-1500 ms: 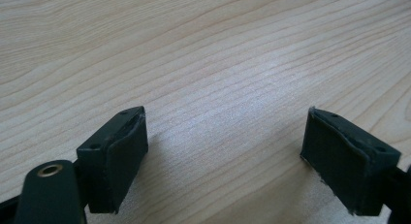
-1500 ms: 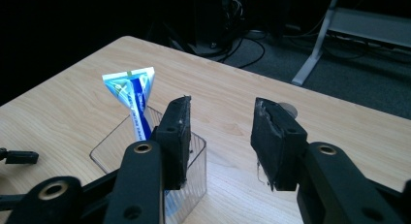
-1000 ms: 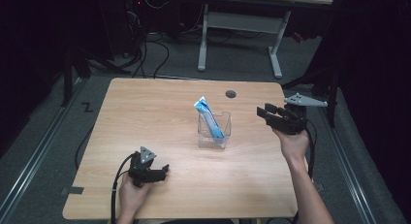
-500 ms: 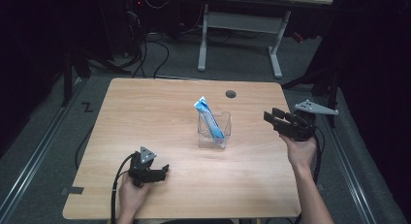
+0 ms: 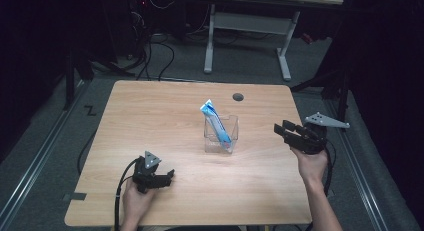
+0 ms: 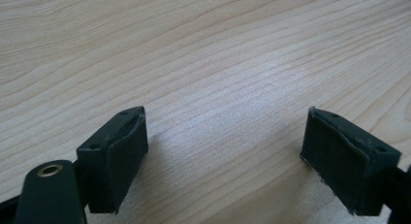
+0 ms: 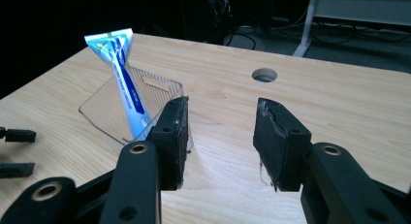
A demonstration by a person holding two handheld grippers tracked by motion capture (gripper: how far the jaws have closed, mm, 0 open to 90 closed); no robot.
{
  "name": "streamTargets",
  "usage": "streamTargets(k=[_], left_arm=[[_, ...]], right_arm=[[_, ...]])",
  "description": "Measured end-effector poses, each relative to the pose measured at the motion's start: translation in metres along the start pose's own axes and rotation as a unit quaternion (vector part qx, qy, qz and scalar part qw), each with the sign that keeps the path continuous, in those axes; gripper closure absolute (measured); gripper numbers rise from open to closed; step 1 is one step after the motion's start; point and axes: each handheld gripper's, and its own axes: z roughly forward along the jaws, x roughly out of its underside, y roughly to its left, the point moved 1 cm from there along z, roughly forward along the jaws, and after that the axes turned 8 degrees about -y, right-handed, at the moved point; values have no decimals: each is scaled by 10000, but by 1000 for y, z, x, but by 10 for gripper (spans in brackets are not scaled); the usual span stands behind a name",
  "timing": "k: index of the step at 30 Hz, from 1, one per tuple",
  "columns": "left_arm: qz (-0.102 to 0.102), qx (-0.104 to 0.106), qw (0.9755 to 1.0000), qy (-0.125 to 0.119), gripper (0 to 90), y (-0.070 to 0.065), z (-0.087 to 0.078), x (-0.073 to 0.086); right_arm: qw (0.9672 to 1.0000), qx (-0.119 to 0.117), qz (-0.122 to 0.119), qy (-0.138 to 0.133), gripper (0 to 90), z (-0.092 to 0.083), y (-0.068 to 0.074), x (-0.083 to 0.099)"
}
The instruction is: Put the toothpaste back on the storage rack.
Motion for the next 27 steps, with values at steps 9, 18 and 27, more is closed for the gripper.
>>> streamTargets(k=[9, 18, 27], left_arm=[[1, 0, 10000, -1, 168, 0, 0, 0], [2, -3, 10000, -2, 168, 0, 0, 0], [-1, -3, 10000, -3, 168, 0, 0, 0]], right_arm=[[10000, 24, 17, 58, 562, -3, -1, 9], [10000, 42, 29, 75, 564, -2, -1, 15], [9998, 62, -6, 162, 565, -1, 0, 22]])
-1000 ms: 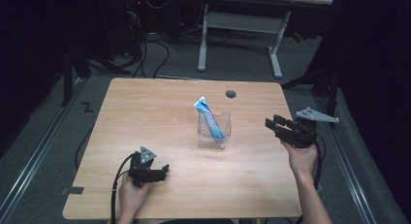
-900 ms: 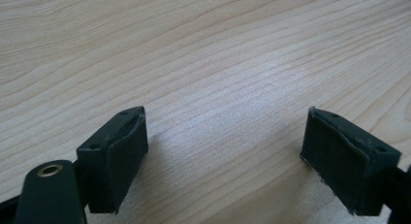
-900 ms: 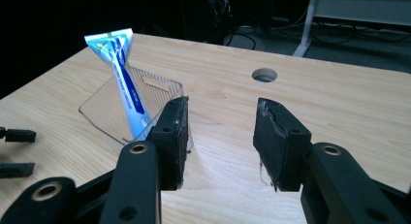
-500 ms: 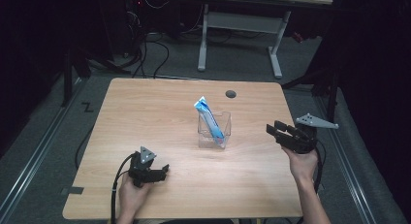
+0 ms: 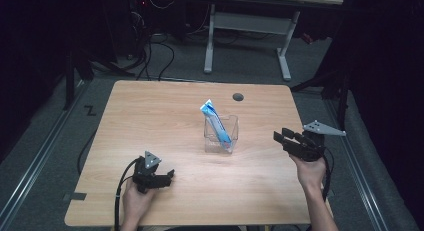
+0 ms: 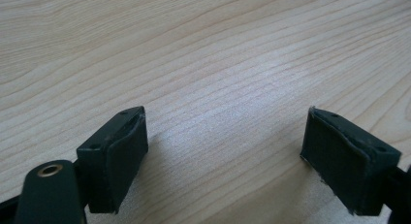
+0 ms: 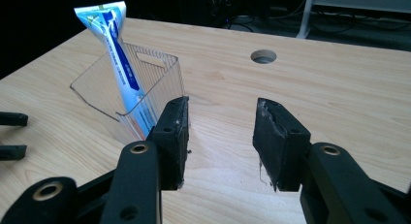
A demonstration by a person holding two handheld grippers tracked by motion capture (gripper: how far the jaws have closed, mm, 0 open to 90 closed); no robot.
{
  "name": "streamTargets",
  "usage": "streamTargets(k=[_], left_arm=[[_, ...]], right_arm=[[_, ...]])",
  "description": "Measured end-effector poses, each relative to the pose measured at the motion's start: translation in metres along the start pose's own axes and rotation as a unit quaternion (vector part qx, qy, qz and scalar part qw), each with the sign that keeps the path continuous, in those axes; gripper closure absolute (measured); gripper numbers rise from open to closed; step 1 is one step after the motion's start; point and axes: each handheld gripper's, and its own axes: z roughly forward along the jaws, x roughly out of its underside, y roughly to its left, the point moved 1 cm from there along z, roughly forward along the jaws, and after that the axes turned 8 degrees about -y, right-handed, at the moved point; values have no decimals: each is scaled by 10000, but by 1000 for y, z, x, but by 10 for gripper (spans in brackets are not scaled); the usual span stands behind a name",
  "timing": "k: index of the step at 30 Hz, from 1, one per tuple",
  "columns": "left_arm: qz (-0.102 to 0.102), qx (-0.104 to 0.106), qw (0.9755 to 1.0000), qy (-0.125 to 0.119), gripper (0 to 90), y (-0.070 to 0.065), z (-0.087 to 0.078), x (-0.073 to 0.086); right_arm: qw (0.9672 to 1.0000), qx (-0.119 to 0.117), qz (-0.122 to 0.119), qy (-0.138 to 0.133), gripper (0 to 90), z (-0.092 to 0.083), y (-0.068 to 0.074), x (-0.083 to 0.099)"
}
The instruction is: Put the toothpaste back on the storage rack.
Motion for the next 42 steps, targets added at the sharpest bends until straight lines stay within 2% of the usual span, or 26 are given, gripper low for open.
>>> streamTargets(k=[22, 25, 29, 39, 42], left_arm=[[1, -1, 10000, 0, 168, 0, 0, 0], [2, -1, 10000, 1, 168, 0, 0, 0], [0, -1, 10000, 3, 168, 0, 0, 0], [0, -2, 10000, 1, 168, 0, 0, 0], [0, -3, 10000, 1, 168, 0, 0, 0]], right_arm=[[9998, -30, 105, 191, 563, 10, -1, 24], [9996, -22, 139, 233, 563, 12, -2, 28], [9992, -8, 47, 397, 563, 16, 0, 35], [9986, -31, 172, 490, 564, 21, -1, 45], [9985, -9, 141, 523, 564, 22, 0, 47]])
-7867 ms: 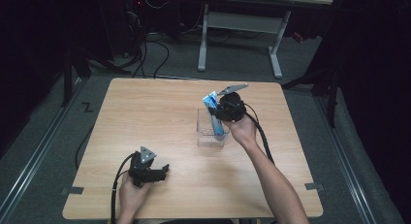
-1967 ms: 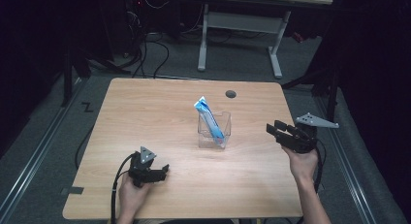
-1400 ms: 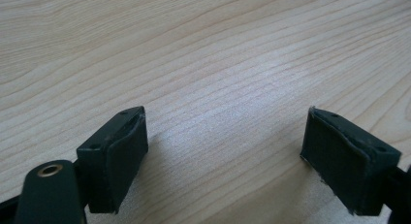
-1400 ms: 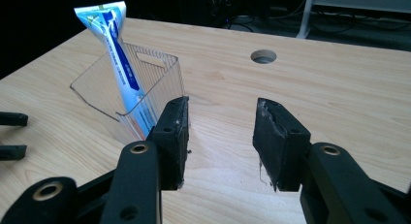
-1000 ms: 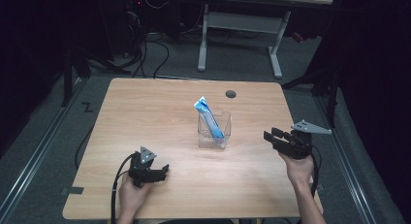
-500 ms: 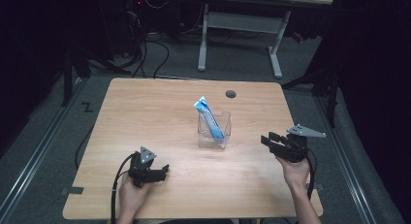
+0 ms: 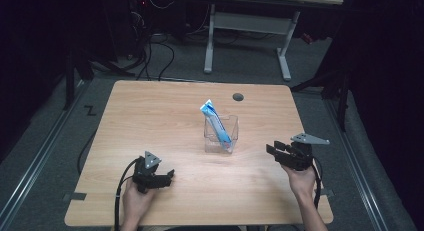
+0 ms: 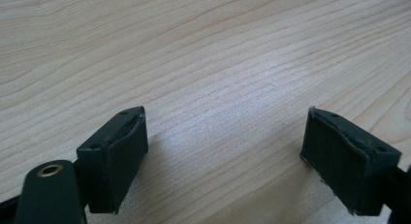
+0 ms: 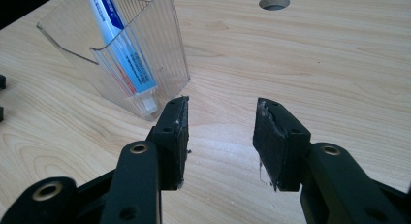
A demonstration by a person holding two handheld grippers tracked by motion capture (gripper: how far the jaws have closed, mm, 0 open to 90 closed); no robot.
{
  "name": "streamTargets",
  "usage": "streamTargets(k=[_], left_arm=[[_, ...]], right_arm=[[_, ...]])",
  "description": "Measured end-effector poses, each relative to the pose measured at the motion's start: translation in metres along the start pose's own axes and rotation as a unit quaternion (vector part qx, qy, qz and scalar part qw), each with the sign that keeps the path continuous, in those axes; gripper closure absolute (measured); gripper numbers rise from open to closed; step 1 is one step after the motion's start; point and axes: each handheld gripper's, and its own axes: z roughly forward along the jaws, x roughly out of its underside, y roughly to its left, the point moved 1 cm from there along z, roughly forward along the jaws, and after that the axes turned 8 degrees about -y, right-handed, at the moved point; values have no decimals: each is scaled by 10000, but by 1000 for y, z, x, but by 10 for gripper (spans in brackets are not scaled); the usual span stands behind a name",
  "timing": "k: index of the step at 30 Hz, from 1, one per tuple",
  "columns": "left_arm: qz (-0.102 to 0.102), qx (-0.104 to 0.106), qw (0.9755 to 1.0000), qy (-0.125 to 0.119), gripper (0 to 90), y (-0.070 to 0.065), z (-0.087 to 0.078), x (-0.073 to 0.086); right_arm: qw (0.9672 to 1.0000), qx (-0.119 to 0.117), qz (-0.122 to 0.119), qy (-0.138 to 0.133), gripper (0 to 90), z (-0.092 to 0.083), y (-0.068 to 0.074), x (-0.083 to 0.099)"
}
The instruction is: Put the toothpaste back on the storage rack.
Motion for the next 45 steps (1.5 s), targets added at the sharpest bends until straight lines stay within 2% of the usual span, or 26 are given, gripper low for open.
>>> streamTargets(k=[9, 19, 28, 37, 45], left_arm=[[0, 0, 10000, 0, 168, 0, 0, 0], [1, 6, 10000, 8, 168, 0, 0, 0], [2, 6, 10000, 8, 168, 0, 0, 0], [2, 6, 10000, 9, 168, 0, 0, 0], [4, 6, 10000, 9, 167, 0, 0, 0]], right_arm=[[10000, 28, 74, 57, 563, 0, -3, 10], [9998, 29, 80, 174, 561, 9, -1, 20], [9989, 234, -213, 357, 552, 20, 1, 29], [9983, 300, -162, 474, 551, 29, 0, 40], [9977, 289, -220, 569, 547, 38, 4, 43]])
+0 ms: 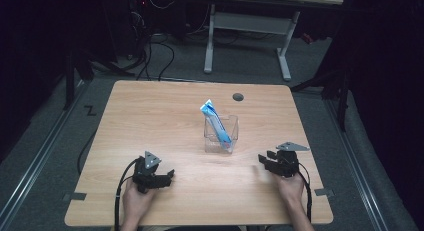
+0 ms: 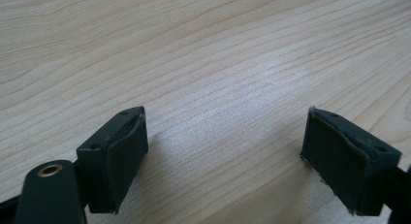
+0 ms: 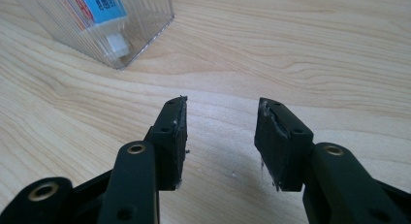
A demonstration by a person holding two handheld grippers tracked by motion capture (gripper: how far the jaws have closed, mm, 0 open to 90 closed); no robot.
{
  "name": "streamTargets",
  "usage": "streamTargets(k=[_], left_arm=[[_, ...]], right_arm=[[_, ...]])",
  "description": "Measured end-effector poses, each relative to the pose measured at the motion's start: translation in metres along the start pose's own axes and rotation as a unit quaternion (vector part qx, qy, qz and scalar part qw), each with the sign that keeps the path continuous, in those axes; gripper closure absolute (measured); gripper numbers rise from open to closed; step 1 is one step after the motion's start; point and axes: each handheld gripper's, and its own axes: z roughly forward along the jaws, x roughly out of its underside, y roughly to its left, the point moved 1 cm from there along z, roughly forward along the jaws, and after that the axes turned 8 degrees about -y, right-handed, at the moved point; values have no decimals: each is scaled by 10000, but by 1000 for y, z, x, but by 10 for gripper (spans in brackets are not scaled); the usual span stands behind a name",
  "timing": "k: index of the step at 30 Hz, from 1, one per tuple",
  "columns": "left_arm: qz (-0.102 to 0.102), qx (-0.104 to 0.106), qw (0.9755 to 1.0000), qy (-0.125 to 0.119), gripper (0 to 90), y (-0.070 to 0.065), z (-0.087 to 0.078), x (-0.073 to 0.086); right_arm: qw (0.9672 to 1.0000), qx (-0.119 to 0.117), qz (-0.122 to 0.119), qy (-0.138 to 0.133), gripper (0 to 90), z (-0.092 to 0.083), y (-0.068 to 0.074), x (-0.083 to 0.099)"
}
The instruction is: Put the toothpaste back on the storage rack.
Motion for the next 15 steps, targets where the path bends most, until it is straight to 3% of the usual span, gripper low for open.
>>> streamTargets(k=[15], left_arm=[[0, 1, 10000, 1, 168, 0, 0, 0]], right_arm=[[9998, 101, -123, 124, 538, 16, 5, 5]])
